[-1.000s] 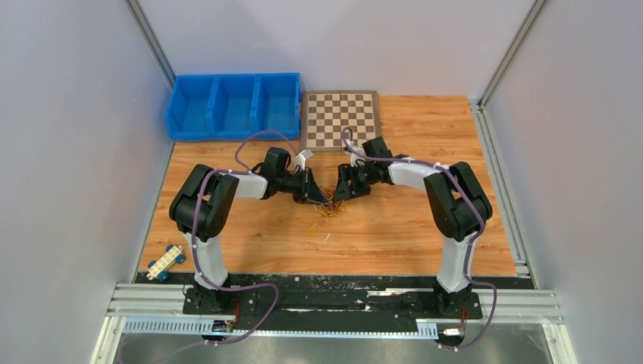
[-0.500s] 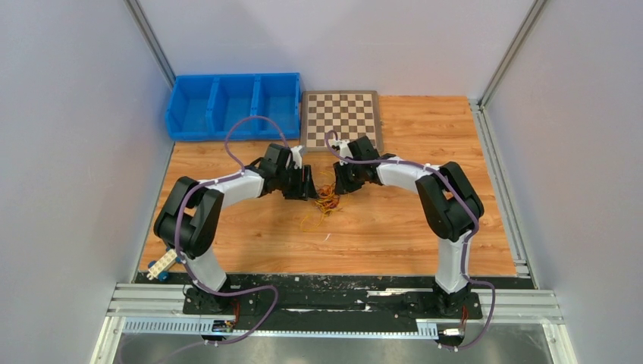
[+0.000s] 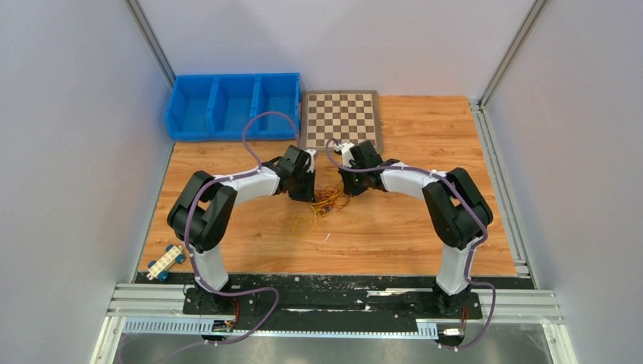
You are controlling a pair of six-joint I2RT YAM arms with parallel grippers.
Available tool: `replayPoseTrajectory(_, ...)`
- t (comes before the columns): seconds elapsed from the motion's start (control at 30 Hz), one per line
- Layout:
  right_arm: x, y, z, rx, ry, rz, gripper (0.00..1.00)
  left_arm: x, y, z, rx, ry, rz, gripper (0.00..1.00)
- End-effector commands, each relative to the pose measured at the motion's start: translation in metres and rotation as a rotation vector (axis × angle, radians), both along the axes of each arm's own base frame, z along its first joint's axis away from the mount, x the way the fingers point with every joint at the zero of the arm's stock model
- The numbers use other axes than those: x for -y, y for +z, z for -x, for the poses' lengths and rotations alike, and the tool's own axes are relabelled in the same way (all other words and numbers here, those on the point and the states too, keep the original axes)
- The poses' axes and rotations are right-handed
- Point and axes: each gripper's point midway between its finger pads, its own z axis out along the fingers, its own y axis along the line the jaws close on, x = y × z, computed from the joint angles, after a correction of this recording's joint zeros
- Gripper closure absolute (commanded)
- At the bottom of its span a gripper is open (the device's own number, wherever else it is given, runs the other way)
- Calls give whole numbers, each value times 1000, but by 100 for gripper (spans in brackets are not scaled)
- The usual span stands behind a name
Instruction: Untangle the cables
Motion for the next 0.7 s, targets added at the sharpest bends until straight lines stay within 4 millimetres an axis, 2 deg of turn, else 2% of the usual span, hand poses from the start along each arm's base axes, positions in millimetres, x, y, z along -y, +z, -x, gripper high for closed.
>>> replayPoseTrajectory(0.0,126,-56,45,-136,-54,453,100,-61,5,1,-14,72,-124,93)
replayPoseTrajectory(0.03,135,-56,45,-139,-60,463,100,-68,16,-2,4,88,-79,97)
replayPoseTrajectory(0.07,142,-54,45,-139,-67,465,100,-61,24,3,-4,53,-9,100)
replayPoseTrajectory(0.13,156,-50,44,-134,-72,469,100,-56,52,4,69,-1,91,100)
replayPoseTrajectory(0.2,169,-47,41,-130,-79,481,100,-56,69,4,123,-33,109,100)
replayPoseTrajectory(0.27,188,-46,38,-138,-105,494,100,-64,77,2,149,-21,100,100)
replayPoseTrajectory(0.37,220,-43,33,-142,-142,517,100,-87,80,-4,137,23,80,100)
replayPoseTrajectory(0.5,264,-37,28,-140,-183,548,100,-116,93,-11,171,74,68,100)
replayPoseTrajectory(0.57,288,-35,29,-147,-203,566,100,-136,103,-15,202,113,65,100)
replayPoseTrajectory(0.67,325,-35,32,-168,-255,584,100,-172,108,-23,221,183,36,100)
